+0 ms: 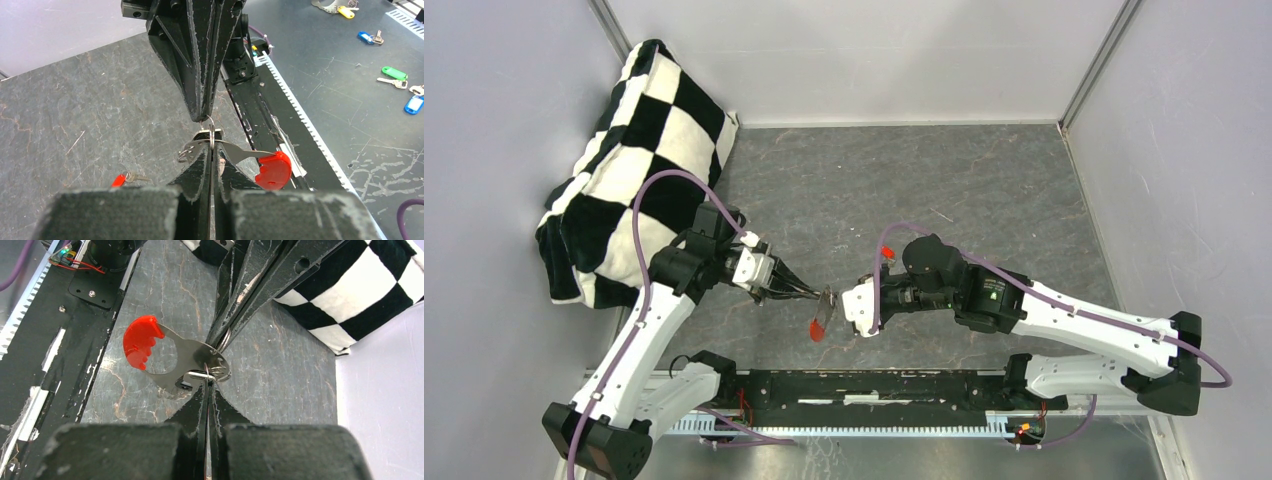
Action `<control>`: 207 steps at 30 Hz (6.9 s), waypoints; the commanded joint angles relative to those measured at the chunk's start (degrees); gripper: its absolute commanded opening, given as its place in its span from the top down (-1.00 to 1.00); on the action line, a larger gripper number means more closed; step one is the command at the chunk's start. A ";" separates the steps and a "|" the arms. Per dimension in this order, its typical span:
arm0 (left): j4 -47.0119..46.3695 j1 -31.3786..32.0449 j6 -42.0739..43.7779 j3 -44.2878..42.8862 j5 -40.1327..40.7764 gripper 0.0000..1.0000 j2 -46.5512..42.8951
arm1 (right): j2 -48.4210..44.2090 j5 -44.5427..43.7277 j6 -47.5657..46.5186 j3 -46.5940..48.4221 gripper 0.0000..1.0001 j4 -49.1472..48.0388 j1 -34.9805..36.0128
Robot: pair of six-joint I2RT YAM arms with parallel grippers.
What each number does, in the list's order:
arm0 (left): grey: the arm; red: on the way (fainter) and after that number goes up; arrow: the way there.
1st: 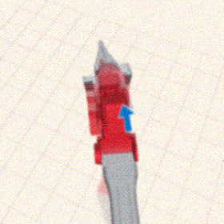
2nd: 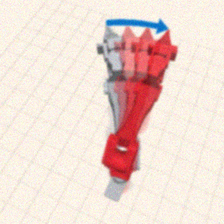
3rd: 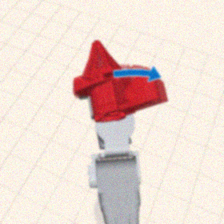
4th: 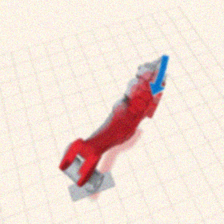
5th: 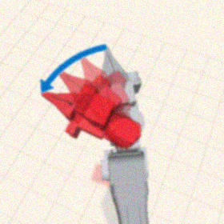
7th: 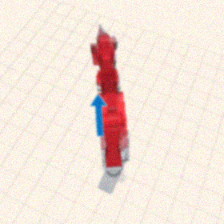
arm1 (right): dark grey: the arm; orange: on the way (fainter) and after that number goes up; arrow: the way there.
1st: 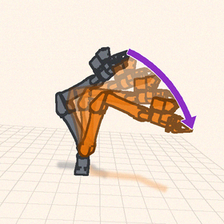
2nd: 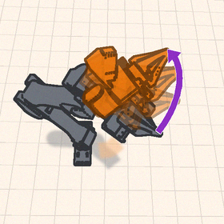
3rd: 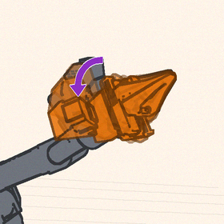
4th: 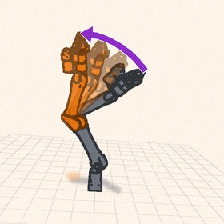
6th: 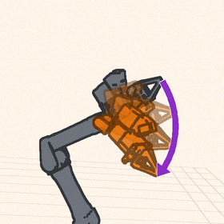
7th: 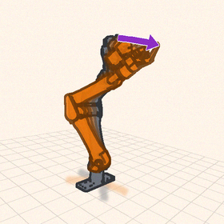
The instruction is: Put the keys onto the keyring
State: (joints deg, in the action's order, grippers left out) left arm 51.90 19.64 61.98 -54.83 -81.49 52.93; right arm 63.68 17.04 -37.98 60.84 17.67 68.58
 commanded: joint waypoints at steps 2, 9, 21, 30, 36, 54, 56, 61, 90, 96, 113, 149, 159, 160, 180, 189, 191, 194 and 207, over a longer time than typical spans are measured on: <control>-0.87 0.22 -2.05 -2.74 -2.11 0.96 0.46 | 0.02 1.68 -0.17 2.84 0.99 -1.85 0.00; -0.84 0.20 -2.58 -2.92 -1.42 0.96 0.61 | 0.09 -2.42 -0.27 3.27 0.99 -2.10 -0.03; -0.90 0.22 -3.82 -2.73 0.05 0.96 1.01 | 0.14 -3.84 -0.17 3.76 0.99 -3.16 -0.06; -0.84 0.22 -3.97 -2.92 0.46 0.96 1.77 | 1.10 -1.82 -0.51 4.27 0.99 -2.37 -0.05; -0.84 0.19 -3.83 -3.08 0.46 0.96 2.00 | 1.09 -1.49 -0.78 4.09 0.99 -2.37 -0.02; -0.90 0.21 -4.18 -2.94 1.68 0.96 2.04 | 2.41 0.62 -0.45 5.35 0.99 -2.16 -0.05; -0.86 0.18 -4.18 -2.92 1.82 0.96 1.92 | 2.38 0.70 -0.36 5.41 0.99 -2.36 -0.08; -0.85 0.21 -4.43 -2.92 2.30 0.96 1.94 | 2.52 1.15 -0.26 5.36 0.99 -2.47 -0.02; -0.89 0.22 -6.68 -3.62 2.65 0.96 1.94 | 2.45 -1.27 0.68 4.07 0.99 -1.82 -0.03; -0.91 0.22 -6.53 -3.27 3.01 0.96 1.97 | 2.42 -1.22 0.75 4.29 0.99 -2.11 -0.07; -0.84 0.22 -6.06 -2.87 3.77 0.96 1.97 | 2.01 -4.20 1.59 4.45 0.99 -1.24 0.01; -0.97 0.18 -4.98 -2.28 5.64 0.96 2.57 | 3.72 0.62 2.09 5.86 0.99 -3.15 -0.01; -0.92 0.22 -4.57 -2.06 5.65 0.96 2.30 | 4.79 0.33 1.59 6.66 0.99 -4.02 -0.09; -0.92 0.20 -4.46 -1.97 5.64 0.96 2.20 | 4.83 0.36 1.54 6.81 0.99 -4.14 -0.04; -0.92 0.87 -3.36 -0.73 6.23 0.96 0.37 | 6.22 -4.07 0.32 8.82 0.99 -3.81 -0.17; -0.88 1.25 -3.19 -0.81 6.08 0.96 -0.01 | 7.05 -2.42 0.90 9.36 0.99 -4.21 -0.18; -0.93 1.39 -3.13 -0.81 6.16 0.95 0.04 | 7.40 -1.99 1.24 9.62 0.99 -4.54 -0.14; -0.92 1.43 -2.97 -0.87 6.33 0.96 -0.01 | 8.10 -0.89 1.63 9.96 0.99 -4.76 -0.11; -0.86 1.53 -2.23 -1.27 4.90 0.96 -0.37 | 11.91 1.11 0.75 12.45 0.99 -5.62 -0.12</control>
State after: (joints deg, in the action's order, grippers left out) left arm 52.51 20.71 57.54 -55.48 -73.23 53.47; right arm 74.35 15.94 -37.21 69.80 16.60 68.18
